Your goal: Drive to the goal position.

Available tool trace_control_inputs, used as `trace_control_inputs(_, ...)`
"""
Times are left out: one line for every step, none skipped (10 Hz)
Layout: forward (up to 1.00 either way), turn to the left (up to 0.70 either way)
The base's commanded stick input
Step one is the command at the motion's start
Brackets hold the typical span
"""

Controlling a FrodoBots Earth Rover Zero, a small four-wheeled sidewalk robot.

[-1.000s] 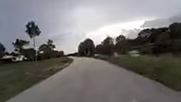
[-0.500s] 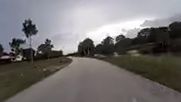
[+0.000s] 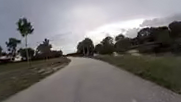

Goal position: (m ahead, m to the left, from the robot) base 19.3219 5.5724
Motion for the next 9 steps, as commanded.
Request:
trace_control_inputs(1.0, 0.4)
trace_control_inputs(1.0, 0.4)
trace_control_inputs(1.0, 0.4)
trace_control_inputs(1.0, 0.4)
trace_control_inputs(1.0, 0.4)
trace_control_inputs(1.0, 0.4)
trace_control_inputs(1.0, 0.4)
trace_control_inputs(1.0, 0.4)
trace_control_inputs(1.0, 0.4)
